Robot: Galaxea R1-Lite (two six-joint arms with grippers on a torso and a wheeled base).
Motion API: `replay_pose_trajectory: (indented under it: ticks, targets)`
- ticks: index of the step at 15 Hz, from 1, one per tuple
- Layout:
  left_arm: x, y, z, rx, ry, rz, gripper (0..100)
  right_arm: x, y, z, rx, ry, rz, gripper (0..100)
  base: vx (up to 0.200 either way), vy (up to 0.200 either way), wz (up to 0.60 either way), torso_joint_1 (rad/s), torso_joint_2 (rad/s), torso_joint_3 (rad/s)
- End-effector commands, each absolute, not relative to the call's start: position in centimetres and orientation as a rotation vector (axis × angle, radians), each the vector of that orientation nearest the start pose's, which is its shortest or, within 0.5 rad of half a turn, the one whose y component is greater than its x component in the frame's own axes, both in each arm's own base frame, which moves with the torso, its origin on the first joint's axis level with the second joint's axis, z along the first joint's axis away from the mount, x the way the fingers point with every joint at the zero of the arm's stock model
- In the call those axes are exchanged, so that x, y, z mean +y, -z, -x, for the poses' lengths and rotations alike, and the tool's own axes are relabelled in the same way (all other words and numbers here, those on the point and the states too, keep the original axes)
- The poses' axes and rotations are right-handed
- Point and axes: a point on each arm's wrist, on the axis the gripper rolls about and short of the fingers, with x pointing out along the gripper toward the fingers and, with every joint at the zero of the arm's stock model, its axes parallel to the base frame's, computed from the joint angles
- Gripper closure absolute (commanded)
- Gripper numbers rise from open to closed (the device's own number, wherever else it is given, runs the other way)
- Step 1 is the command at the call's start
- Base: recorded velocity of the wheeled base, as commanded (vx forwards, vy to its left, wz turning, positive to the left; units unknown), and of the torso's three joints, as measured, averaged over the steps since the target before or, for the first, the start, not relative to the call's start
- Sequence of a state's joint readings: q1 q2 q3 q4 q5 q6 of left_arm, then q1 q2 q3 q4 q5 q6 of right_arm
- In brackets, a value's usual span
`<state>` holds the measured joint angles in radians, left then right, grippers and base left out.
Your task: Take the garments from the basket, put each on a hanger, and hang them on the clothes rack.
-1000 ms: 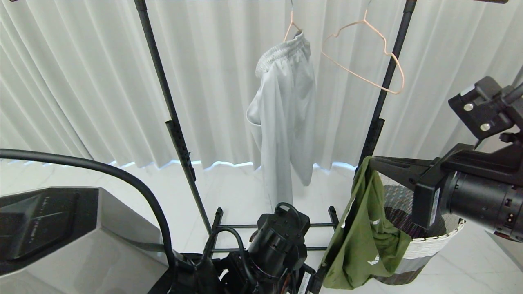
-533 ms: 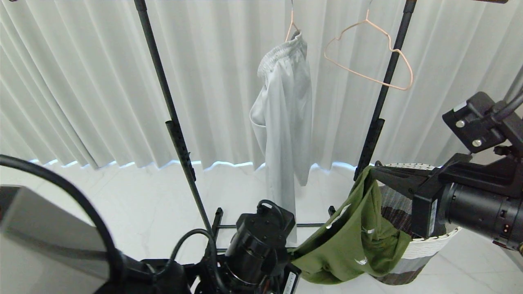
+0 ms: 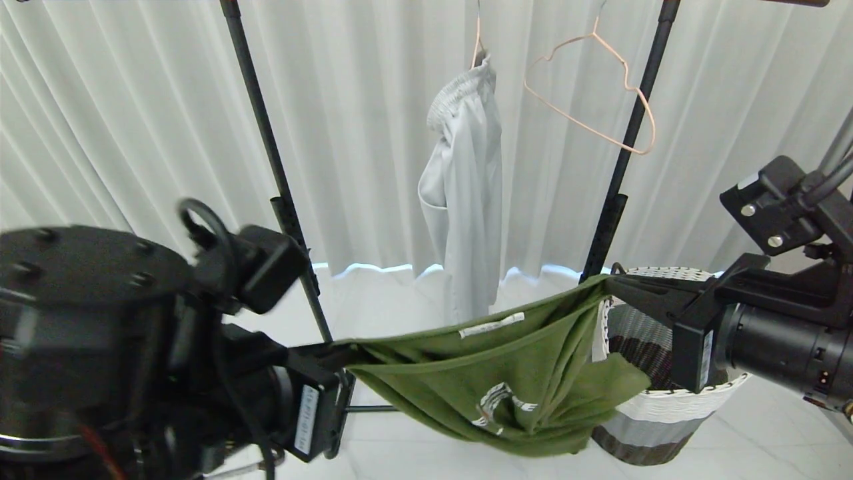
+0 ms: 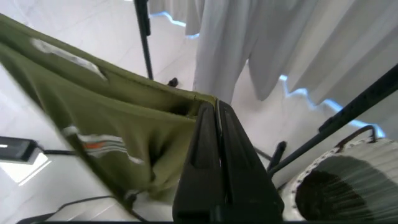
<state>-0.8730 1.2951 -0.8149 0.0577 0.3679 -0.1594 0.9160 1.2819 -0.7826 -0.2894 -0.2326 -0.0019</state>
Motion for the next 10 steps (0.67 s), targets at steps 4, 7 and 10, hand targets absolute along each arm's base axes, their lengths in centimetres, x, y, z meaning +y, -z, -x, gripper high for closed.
replay_pose_trajectory:
  ticks: [4, 7, 10]
  targets:
    - [-13.8, -28.0, -10.9, 0.289, 0.463, -0.141, 100, 14.2, -26.4, -12.9, 0.106, -0.631, 0.142, 100, 0.0, 0.0, 0.0, 0.0, 0.0, 0.0]
    - [-15.2, -30.2, -11.9, 0.238, 0.471, -0.136, 100, 13.9, -28.7, -13.8, 0.036, -0.592, 0.138, 100, 0.0, 0.0, 0.0, 0.0, 0.0, 0.0]
    - [-16.0, -31.1, -12.4, 0.22, 0.472, -0.124, 100, 13.9, -30.7, -13.7, -0.006, -0.59, 0.124, 100, 0.0, 0.0, 0.0, 0.0, 0.0, 0.0]
